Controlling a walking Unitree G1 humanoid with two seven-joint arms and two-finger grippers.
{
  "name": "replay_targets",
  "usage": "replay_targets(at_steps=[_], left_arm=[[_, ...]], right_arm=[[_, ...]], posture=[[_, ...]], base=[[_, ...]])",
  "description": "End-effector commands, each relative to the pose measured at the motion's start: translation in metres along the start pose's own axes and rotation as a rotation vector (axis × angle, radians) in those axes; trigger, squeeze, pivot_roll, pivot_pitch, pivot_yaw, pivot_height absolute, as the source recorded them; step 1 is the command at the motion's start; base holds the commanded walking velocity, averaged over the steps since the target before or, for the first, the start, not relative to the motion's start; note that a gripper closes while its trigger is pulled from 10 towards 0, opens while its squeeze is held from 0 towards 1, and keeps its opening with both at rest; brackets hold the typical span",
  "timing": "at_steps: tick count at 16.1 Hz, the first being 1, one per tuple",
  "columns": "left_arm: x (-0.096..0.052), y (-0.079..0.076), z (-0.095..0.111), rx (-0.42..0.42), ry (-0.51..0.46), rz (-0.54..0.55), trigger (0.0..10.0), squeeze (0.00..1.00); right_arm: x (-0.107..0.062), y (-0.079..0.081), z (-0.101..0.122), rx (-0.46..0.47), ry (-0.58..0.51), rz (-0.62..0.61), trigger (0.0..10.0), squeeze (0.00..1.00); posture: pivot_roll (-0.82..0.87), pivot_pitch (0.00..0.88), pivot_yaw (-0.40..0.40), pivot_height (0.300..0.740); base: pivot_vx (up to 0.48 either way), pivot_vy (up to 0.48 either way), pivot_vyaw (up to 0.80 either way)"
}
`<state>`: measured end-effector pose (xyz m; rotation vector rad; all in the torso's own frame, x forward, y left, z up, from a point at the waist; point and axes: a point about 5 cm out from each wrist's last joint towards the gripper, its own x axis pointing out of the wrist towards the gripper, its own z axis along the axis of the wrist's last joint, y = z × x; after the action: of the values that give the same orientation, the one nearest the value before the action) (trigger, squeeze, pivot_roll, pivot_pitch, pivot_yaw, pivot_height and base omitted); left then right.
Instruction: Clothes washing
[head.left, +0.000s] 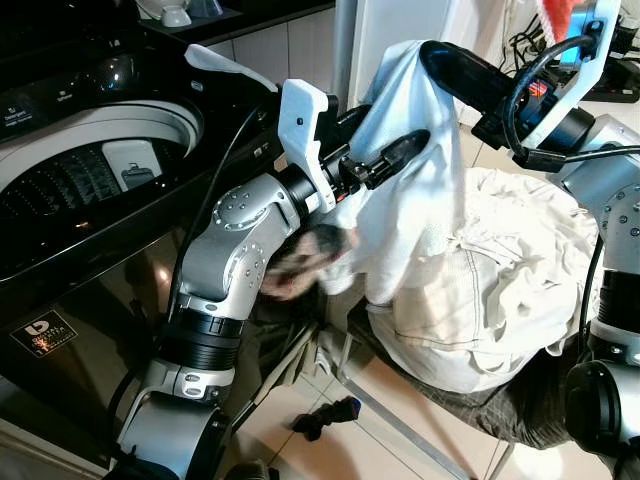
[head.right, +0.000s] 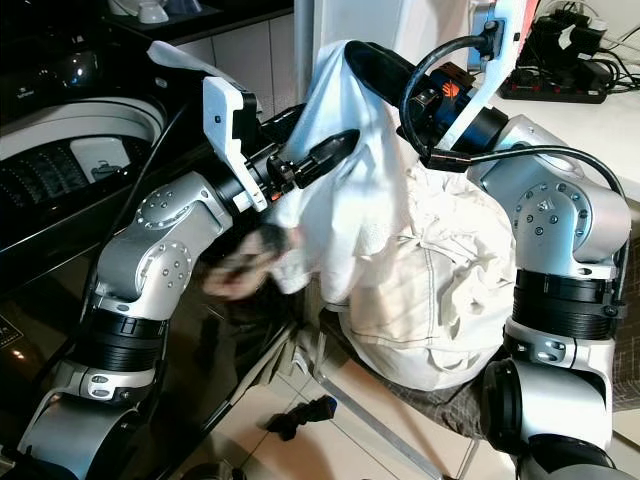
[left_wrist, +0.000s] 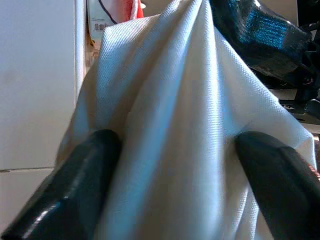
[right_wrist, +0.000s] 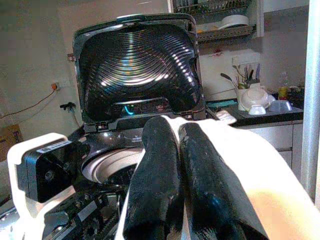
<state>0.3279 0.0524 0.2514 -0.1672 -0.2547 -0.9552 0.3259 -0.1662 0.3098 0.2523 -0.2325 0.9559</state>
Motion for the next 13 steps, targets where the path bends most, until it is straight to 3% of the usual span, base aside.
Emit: replay_targets(at_steps=[1,11,12,13], left_arm=[[0.003,0.000,0.004,0.009,-0.007,-0.007,10.0,1.00],[0.005,-0.001,0.002,0.006,-0.002,-0.019,10.0,1.00],[0.005,-0.004,-0.010,-0.062,0.030,-0.034,0.0,0.00],[0.004,-0.004,-0.015,-0.090,0.041,-0.037,0.0,0.00]], right_arm=[[-0.001,0.002,0.009,-0.014,-0.029,0.011,0.0,0.00],[0.000,0.006,0.011,0.011,-0.040,0.011,0.0,0.00],[0.008,0.018,0.008,0.043,-0.048,0.029,0.0,0.00],[0.011,0.023,0.005,0.050,-0.046,0.037,0.0,0.00]], posture=[[-0.02,0.000,0.022,0.740],[-0.02,0.000,0.023,0.740],[-0.03,0.000,0.032,0.740],[-0.02,0.000,0.032,0.740]], base=[[0.000,0.000,0.00],[0.000,0.000,0.00],[0.000,0.000,0.00],[0.000,0.000,0.00]])
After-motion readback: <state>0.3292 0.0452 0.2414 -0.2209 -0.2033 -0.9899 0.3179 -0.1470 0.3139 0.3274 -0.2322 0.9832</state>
